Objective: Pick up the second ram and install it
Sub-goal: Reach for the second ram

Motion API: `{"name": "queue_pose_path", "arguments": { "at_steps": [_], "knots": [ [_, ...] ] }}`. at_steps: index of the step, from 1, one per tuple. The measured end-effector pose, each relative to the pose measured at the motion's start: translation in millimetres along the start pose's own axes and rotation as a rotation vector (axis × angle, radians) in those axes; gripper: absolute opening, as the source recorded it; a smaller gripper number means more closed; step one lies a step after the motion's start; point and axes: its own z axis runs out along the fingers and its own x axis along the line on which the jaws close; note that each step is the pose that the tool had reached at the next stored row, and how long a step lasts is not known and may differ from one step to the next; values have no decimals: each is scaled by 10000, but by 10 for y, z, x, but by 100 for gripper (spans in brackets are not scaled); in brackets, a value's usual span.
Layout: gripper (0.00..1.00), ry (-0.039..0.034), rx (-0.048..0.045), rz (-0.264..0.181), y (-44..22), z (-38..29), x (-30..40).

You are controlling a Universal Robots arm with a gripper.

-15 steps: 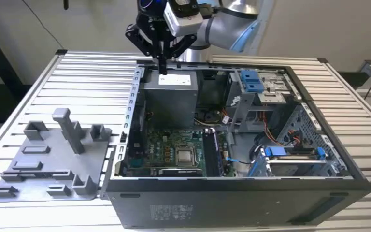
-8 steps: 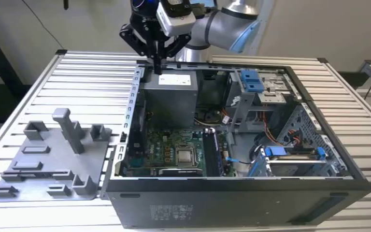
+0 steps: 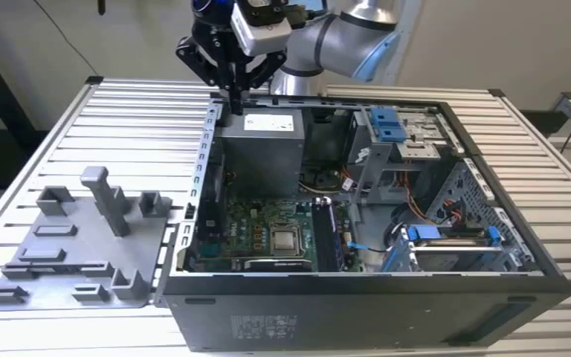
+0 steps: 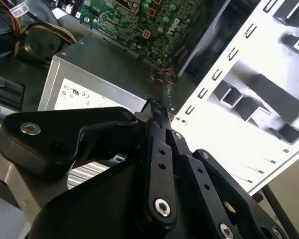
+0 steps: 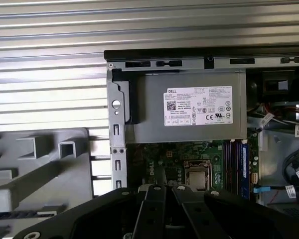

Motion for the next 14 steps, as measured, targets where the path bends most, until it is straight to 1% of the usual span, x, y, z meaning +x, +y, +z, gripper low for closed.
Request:
{"name": "queue_pose_path", "arguments": {
  "at_steps": [6, 14],
  "knots": [
    [11, 0, -1, -7, -5, -1, 80],
    [11, 0, 0, -7, -6, -2, 82]
  ]
}}
